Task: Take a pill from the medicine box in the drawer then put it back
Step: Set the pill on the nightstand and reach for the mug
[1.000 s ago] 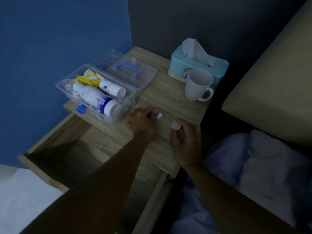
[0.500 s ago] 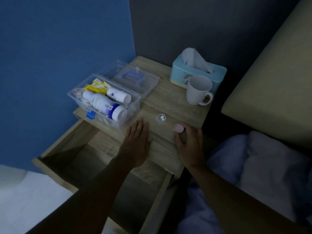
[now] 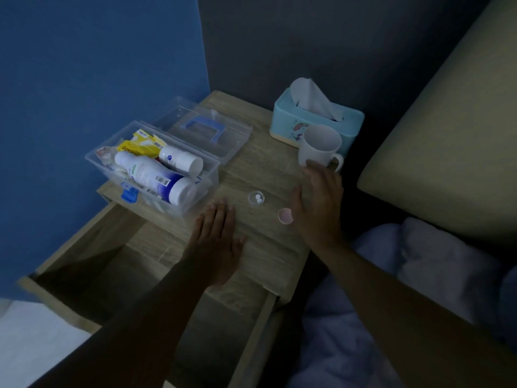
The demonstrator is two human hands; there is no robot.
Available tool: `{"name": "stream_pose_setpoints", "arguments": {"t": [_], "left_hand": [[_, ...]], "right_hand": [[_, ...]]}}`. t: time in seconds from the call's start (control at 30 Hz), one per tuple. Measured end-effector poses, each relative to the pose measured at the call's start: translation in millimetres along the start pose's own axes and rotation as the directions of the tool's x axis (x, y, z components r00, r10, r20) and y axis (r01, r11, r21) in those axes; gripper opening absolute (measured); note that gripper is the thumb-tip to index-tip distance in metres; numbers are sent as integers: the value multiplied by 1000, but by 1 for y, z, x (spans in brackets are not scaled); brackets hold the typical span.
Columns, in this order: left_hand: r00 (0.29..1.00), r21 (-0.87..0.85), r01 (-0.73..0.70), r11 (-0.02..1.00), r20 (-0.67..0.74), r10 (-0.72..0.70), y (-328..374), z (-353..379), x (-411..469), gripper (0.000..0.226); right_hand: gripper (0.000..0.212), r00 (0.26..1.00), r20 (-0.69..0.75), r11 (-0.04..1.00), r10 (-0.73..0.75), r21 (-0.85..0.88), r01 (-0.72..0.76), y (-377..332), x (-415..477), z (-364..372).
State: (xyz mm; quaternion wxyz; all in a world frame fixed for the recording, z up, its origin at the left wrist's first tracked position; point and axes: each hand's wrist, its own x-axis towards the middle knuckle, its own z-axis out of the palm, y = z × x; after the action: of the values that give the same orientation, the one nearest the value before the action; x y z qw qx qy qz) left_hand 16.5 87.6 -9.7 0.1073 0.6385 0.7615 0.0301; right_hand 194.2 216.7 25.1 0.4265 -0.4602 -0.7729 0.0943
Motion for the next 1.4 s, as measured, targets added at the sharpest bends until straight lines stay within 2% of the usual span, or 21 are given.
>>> {"name": "stream_pose_setpoints", "arguments": {"t": [0.07,0.13,0.23,0.33,0.53,0.67,0.8,0.9,1.07,1.2,1.4], "left_hand": [[1000,2,1,1000,-1,-1,1,-2,-1,72],[1000,-4,10,1000,8,-10,2,-2,-1,71],[1000,16,10,1000,0,-10,1,-1,-1,70],[1000,18,-5,1000,-17,5,1,-2,-2,72],[999,16,3,1000,-40,-3,3,-4,-3,70],[999,23,3,1000,-39,-2,3,-5,-4,68],[999,30,13,999,-35,-12,4,-4,-4,69],[1000,5,2,1000,-28,-1,3,-5,-4,69],[1000,-2,13,1000,-6,-13,2,-4,-3,70],[1000,1,14,1000,6,-14,2,-5,-3,69],[1000,29,4,1000,8,-4,3,-6,-4,68]], "right_hand": [[35,999,-35,999,12,-37,-14,0,25,-2],[44,993,-44,992,110,-57,-112,5,45,-2],[66,972,23,962,232,-156,-226,19,67,2],[79,959,48,945,279,-189,-266,31,82,5],[68,950,80,947,300,-143,-287,34,93,13],[69,947,88,944,308,-157,-292,32,97,14],[80,909,159,921,386,-119,-370,25,107,7],[85,923,221,949,314,-87,-302,12,107,-2],[79,946,248,976,211,5,-219,-18,98,-13],[79,939,278,972,201,63,-227,-30,90,-14],[82,924,324,977,201,1,-213,-28,76,-12]]}}
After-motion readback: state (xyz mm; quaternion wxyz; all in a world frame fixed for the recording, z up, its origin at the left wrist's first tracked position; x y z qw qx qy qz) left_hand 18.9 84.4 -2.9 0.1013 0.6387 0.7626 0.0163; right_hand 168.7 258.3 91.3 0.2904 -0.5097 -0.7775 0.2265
